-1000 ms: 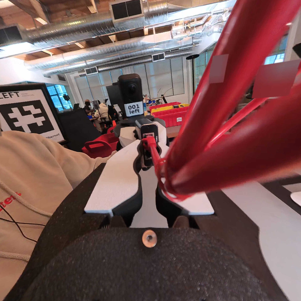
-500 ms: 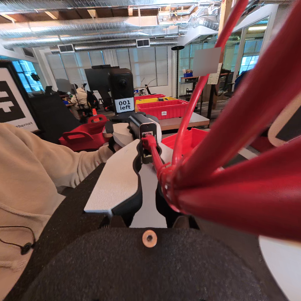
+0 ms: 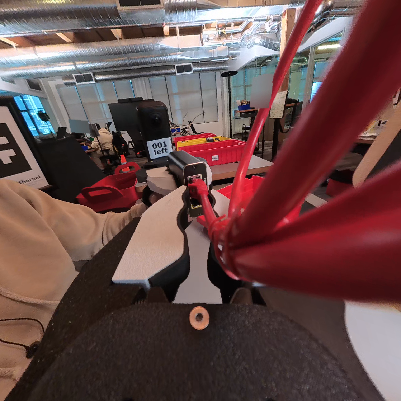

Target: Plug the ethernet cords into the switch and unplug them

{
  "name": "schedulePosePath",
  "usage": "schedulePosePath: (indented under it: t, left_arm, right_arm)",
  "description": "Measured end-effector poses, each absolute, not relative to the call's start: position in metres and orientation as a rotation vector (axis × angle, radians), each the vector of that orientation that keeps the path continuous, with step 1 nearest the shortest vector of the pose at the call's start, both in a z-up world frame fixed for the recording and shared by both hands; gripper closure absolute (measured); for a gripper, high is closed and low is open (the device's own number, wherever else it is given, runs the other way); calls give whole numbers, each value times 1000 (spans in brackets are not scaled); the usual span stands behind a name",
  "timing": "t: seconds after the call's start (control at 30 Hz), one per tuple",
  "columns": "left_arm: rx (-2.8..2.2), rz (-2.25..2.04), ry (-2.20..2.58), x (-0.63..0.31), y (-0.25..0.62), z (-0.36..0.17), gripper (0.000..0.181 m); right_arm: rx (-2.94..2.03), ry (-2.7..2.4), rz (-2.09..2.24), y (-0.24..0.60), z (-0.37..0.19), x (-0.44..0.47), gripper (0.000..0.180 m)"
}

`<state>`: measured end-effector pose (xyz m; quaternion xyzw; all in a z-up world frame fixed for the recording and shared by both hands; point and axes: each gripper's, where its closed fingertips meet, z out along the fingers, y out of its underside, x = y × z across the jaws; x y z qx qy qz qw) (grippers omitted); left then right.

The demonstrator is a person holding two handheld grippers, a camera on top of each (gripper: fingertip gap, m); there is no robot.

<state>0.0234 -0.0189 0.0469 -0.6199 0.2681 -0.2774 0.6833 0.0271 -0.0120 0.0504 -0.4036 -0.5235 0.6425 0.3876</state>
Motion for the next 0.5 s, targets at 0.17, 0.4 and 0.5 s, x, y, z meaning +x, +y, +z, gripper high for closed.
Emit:
schedulePosePath:
  t: [0.17, 0.4, 0.5]
  left_arm:
    - [-1305, -612, 552, 24, -19, 56, 154]
    - [-1292, -807, 573, 30, -28, 57, 154]
    - [-1288, -873, 559, 29, -27, 56, 154]
  right_arm:
    - [-1028, -1319, 1678, -12, 54, 29, 164]
    - [-914, -1379, 1765, -25, 60, 35, 166]
    - [-917, -1362, 1789, -25, 60, 35, 166]
